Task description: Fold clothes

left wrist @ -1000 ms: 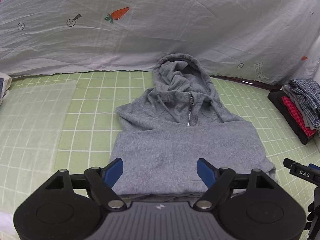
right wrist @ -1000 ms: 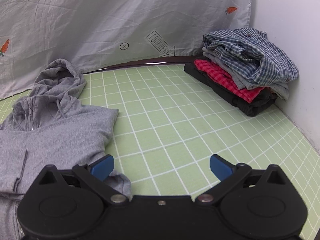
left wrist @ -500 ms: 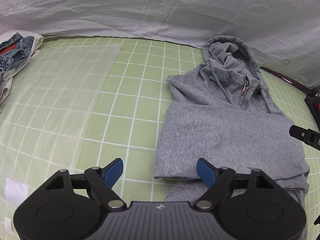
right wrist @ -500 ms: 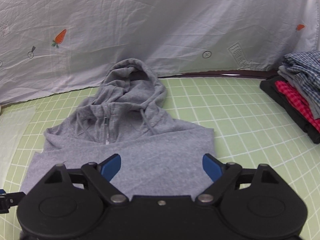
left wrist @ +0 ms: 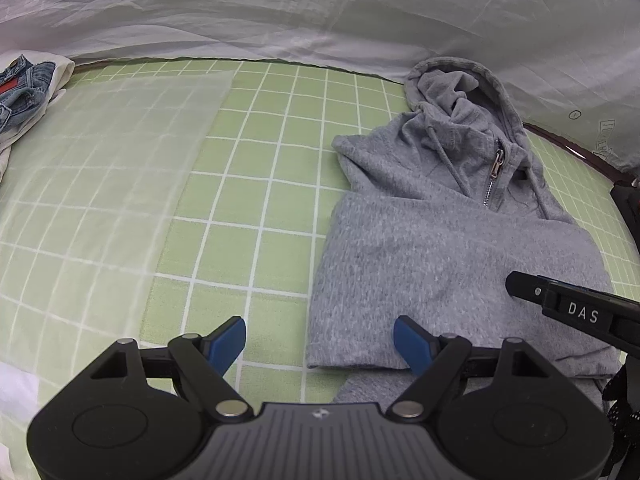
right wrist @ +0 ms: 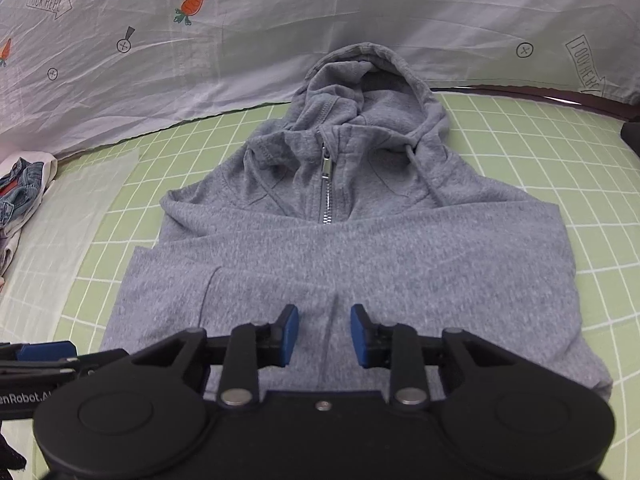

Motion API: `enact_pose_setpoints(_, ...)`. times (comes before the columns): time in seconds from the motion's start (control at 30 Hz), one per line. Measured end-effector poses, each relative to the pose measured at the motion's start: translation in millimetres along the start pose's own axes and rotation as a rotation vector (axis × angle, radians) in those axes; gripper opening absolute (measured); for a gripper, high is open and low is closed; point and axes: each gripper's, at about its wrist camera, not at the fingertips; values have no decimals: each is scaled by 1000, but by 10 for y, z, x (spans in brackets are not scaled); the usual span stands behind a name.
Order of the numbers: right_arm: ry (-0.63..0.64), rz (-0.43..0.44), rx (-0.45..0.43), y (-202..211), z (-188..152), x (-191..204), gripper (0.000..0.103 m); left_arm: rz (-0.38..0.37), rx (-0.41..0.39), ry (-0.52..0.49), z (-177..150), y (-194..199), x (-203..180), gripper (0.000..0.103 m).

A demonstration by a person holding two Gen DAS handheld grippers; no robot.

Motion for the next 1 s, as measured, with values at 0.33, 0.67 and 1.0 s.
enact_pose_setpoints(0.33,66,41,-18,68,-46,80,6,24,2,-1,13,27,-51,82)
enact_pose_setpoints(0.67,143,33,-167,504,129,-64,6,-46,-85,33,281,278,-128,82)
enact_pose_setpoints(1.0,166,-100,-195,674,509,-620,6,-29,-80,-34,404,165,-433,82)
Point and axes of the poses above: each gripper's, at about its wrist camera, not at the fingertips, and y roughly against the way its jaws point, x to its left, z to its top, and after that the axes turned 12 degrees about -y, right-handed
